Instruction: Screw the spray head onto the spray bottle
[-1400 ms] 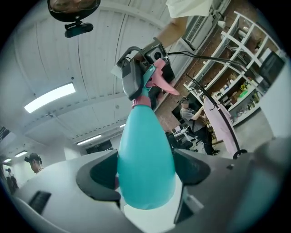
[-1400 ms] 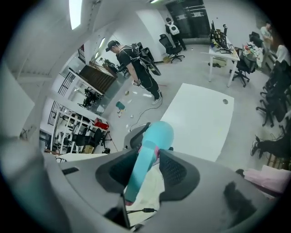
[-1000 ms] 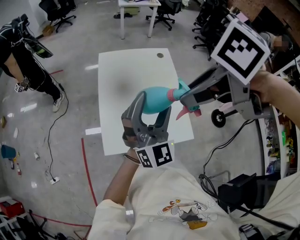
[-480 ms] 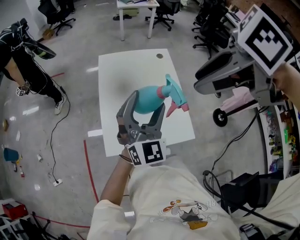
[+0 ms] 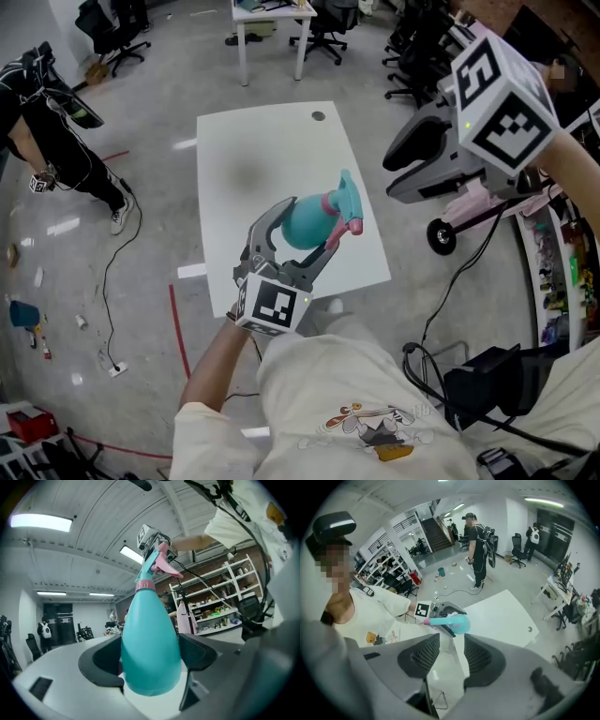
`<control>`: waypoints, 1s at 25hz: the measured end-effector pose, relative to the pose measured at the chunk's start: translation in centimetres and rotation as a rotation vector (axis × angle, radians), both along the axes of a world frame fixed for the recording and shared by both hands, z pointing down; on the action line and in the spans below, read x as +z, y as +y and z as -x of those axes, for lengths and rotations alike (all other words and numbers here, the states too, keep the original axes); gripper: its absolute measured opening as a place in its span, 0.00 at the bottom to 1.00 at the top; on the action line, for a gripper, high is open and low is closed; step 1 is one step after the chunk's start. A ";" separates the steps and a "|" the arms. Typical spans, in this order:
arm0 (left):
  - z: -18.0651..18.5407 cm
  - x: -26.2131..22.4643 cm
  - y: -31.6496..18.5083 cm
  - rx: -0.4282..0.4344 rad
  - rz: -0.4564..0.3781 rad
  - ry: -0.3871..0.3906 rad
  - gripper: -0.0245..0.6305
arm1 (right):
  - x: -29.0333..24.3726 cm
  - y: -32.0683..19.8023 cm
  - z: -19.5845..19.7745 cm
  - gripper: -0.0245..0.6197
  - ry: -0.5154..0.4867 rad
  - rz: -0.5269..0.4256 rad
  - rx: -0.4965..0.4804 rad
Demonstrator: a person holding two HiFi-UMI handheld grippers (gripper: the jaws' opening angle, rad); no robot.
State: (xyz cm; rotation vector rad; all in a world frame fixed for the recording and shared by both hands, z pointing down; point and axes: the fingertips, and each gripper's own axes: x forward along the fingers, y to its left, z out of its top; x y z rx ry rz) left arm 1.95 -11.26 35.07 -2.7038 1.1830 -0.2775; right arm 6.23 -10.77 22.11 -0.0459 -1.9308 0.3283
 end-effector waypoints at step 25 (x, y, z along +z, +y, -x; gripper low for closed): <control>-4.5 3.6 2.6 0.496 0.178 0.074 0.63 | 7.5 1.9 0.3 0.29 0.028 -0.343 -0.694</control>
